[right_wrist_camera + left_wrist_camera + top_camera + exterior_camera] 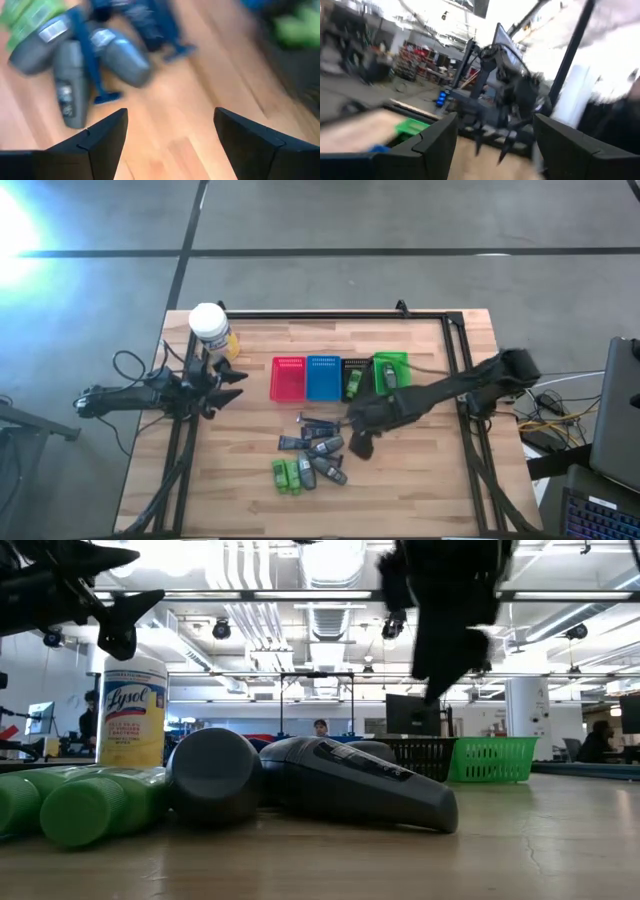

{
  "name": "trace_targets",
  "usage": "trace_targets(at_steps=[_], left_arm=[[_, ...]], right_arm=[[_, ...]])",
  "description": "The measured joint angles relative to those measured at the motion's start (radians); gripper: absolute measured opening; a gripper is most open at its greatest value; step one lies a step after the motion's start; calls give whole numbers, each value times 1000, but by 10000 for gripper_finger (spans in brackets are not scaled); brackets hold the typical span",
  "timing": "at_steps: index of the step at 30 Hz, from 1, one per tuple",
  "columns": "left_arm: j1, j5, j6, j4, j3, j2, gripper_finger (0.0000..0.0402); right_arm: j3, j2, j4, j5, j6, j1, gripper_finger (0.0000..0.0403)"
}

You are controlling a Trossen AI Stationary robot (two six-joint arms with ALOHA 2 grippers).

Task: Pick & Place Travel size toiletries
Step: Put the deodorant into the green basket

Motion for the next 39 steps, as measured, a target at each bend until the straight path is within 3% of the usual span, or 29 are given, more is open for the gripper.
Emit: trace_targets(at_steps=[5, 12, 18, 25, 39], left_arm=[[0, -3, -240, -14, 0, 0, 264], [0, -9, -242, -25, 0, 1, 264], [0, -9, -242, -29, 0, 1, 264], [0, -9, -241, -30, 0, 1, 264], [1, -8, -241, -30, 0, 0, 264]], right_arm=[[161, 184, -33, -22, -300, 25, 276], [384, 368, -165, -20, -490, 16, 265], [486, 454, -202, -24, -604, 18, 250], [506, 492, -214, -24, -698, 19, 239], [488, 492, -269, -69, -705, 16, 229]])
